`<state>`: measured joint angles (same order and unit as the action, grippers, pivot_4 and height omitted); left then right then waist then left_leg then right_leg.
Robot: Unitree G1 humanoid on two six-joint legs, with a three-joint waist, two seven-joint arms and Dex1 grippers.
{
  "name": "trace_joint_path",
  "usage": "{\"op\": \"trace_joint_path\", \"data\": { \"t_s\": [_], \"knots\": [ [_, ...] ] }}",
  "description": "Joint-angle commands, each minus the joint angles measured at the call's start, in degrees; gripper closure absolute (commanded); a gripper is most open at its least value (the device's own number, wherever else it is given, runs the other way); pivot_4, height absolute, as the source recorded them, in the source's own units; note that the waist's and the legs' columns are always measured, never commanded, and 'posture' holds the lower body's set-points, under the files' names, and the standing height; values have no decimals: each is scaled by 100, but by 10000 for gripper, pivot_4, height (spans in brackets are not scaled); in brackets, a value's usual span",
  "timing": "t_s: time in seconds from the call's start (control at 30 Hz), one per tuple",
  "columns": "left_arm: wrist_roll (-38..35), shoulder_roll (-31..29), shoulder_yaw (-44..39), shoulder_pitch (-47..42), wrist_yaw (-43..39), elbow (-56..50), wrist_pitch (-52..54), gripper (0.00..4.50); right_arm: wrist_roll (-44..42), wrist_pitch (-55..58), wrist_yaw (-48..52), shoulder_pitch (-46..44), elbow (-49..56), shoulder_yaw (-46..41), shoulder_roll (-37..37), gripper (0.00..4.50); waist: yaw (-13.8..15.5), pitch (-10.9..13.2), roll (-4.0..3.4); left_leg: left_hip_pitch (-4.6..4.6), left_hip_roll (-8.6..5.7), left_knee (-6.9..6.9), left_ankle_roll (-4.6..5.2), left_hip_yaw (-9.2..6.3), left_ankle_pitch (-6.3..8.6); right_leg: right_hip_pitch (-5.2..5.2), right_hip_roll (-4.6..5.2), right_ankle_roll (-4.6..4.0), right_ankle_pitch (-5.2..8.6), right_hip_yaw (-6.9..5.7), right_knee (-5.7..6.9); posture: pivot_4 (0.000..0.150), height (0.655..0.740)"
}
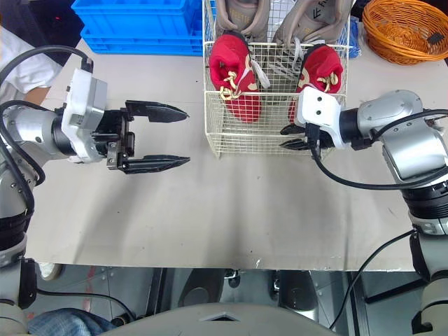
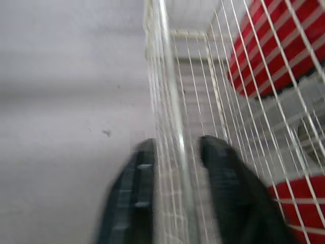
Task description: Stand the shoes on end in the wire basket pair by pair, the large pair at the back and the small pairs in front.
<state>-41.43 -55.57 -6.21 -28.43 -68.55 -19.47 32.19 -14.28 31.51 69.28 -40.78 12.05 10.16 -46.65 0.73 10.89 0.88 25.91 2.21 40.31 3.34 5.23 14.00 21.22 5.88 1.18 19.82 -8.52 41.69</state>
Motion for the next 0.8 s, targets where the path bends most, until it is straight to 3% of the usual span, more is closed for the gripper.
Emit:
{"op": "trace_joint_path", "data": {
  "t_s": [0.03,0.07,0.27,0.53,0.6,0.8],
  "knots": [
    [18,24,-67,-127,-42,-57,-84,0,-150,-47,-315,68,299,-580,-86,12073,3,0,0,0,0,0,0,0,0,0,0,0,0,0,0,1500,6860],
    [6,49,-59,-142,-41,-64,-77,0,-253,-17,-239,173,382,-714,-216,8182,6,0,0,0,0,0,0,0,0,0,0,0,0,0,0,1500,6860],
    [-101,251,-32,-279,66,-147,26,0,-569,112,-607,763,65,-2104,-748,8182,15,1,1,1,-2,0,1,1,0,-1,3,0,0,1,-1,1500,6860],
    [-204,731,261,-855,512,-142,520,0,-188,-1039,-1510,1476,-2618,-3469,-1064,8182,22,2,-2,-14,-5,1,2,7,-1,-18,4,0,0,1,0,1500,6860],
    [-156,880,368,-1039,642,-104,618,0,-68,-1552,-1683,1452,-3548,-3513,-1058,256,-13,1,-3,-22,-2,0,1,11,-1,-18,4,0,0,5,5,1500,6860],
    [-145,1155,490,-1237,831,-53,803,0,-74,-2168,-2020,900,-5409,-3487,-947,256,-44,10,-22,-26,1,-1,1,28,-1,-11,2,0,0,19,12,1500,6860]
  ]
}}
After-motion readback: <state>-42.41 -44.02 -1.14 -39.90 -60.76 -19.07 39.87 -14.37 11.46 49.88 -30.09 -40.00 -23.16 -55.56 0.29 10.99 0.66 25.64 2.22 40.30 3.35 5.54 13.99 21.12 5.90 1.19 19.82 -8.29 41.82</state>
